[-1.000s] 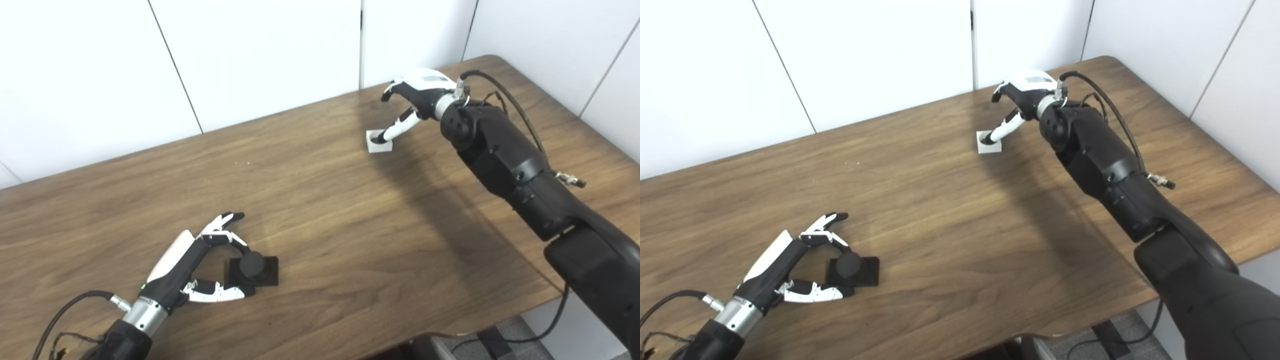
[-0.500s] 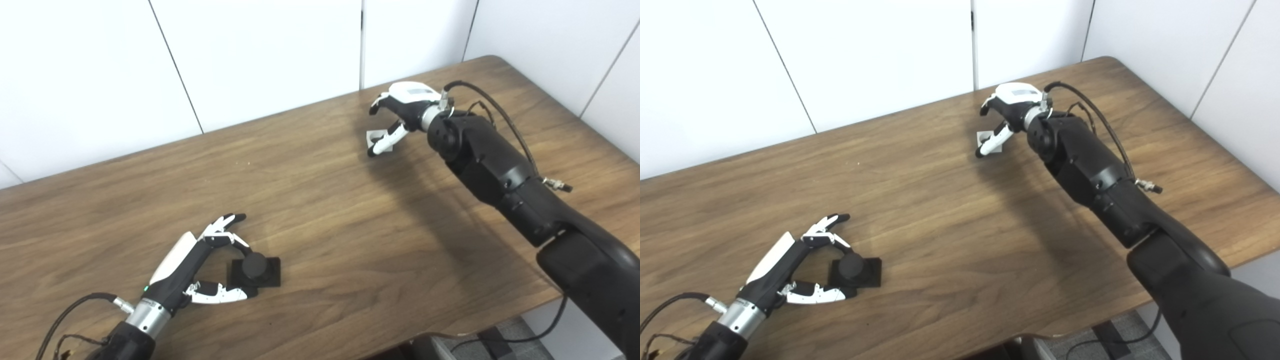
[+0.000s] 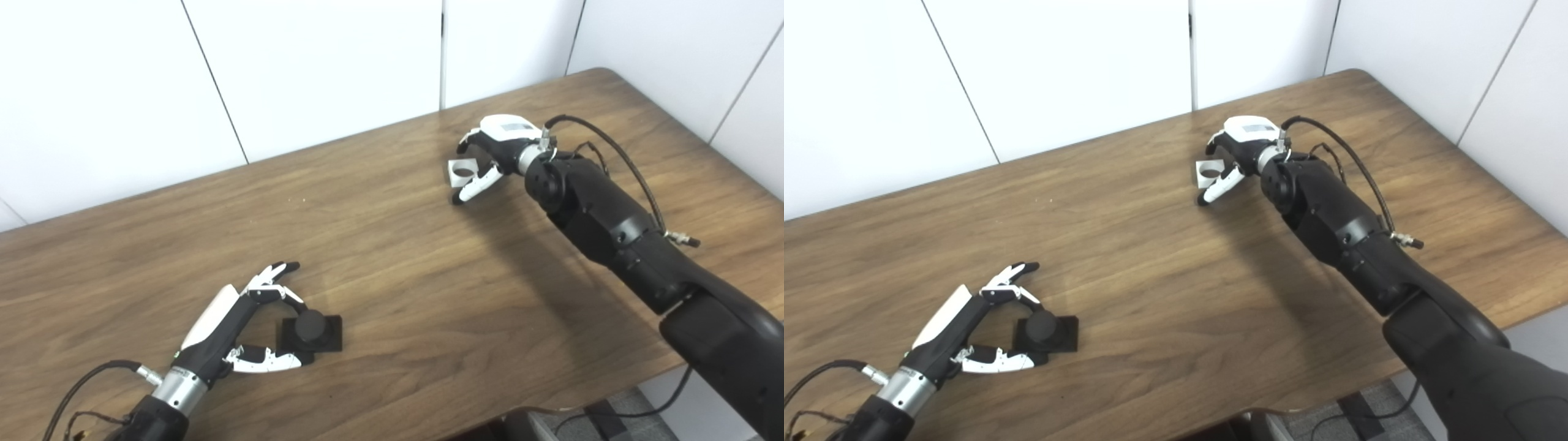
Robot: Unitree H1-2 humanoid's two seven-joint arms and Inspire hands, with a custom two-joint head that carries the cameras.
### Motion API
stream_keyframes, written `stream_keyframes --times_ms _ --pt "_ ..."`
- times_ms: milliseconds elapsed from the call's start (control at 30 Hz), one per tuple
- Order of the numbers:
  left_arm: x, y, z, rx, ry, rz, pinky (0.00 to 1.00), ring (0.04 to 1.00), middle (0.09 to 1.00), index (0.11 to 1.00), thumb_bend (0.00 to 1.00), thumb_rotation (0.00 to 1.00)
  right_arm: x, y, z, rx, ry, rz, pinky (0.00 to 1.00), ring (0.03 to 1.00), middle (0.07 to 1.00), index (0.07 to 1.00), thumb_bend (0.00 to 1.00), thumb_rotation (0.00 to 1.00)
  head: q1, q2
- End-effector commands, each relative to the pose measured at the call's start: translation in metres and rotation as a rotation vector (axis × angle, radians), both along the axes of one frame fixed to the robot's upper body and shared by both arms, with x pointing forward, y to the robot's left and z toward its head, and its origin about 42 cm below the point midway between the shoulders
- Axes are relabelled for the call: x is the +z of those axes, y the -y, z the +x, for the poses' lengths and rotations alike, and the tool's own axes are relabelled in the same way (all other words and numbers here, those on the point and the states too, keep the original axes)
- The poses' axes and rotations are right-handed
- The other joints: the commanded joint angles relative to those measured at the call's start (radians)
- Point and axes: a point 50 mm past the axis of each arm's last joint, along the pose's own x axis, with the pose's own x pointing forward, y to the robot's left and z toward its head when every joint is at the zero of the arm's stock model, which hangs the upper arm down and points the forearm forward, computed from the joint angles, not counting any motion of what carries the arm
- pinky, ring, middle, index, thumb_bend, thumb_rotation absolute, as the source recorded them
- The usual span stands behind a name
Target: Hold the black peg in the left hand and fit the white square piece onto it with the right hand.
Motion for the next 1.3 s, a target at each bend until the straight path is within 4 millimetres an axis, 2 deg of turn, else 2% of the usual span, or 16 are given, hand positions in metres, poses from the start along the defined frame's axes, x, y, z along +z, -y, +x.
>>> stream_keyframes --times_ms 0,267,733,1100,1133,1233,1267 --pt "-0.014 -0.013 -0.007 0.02 -0.085 0.066 0.97 1.0 0.96 0.491 0.52 0.06 -0.001 -0.002 0.003 0.013 -0.004 -0.024 0.91 0.933 0.921 0.782 0.74 0.42 -0.001 0.001" --pt "-0.014 -0.018 -0.008 0.021 -0.082 0.071 0.97 1.0 0.956 0.49 0.52 0.06 -0.007 0.005 0.005 -0.01 -0.007 -0.03 0.9 0.917 0.903 0.767 0.7 0.39 -0.003 0.002" --pt "-0.01 -0.02 -0.012 0.023 -0.09 0.077 0.98 1.0 0.958 0.49 0.52 0.06 -0.011 0.025 0.006 -0.072 -0.039 -0.048 0.86 0.885 0.857 0.658 0.65 0.35 0.003 0.018" --pt "-0.011 -0.024 -0.015 0.026 -0.094 0.077 0.98 1.0 0.957 0.49 0.52 0.06 -0.019 0.028 0.002 -0.091 -0.06 -0.065 0.86 0.867 0.83 0.598 0.62 0.33 0.005 0.029" --pt "-0.011 -0.024 -0.016 0.027 -0.095 0.076 0.98 1.0 0.957 0.49 0.52 0.06 -0.02 0.028 0.002 -0.091 -0.059 -0.066 0.86 0.865 0.826 0.59 0.62 0.32 0.004 0.03" --pt "-0.01 -0.026 -0.017 0.028 -0.099 0.079 0.98 1.0 0.958 0.49 0.52 0.06 -0.021 0.029 0.001 -0.093 -0.056 -0.053 0.87 0.861 0.817 0.506 0.53 0.18 0.004 0.033" --pt "-0.01 -0.026 -0.017 0.029 -0.1 0.081 0.98 1.0 0.958 0.49 0.52 0.06 -0.022 0.029 0.0 -0.094 -0.055 -0.05 0.87 0.861 0.815 0.497 0.52 0.16 0.004 0.035"
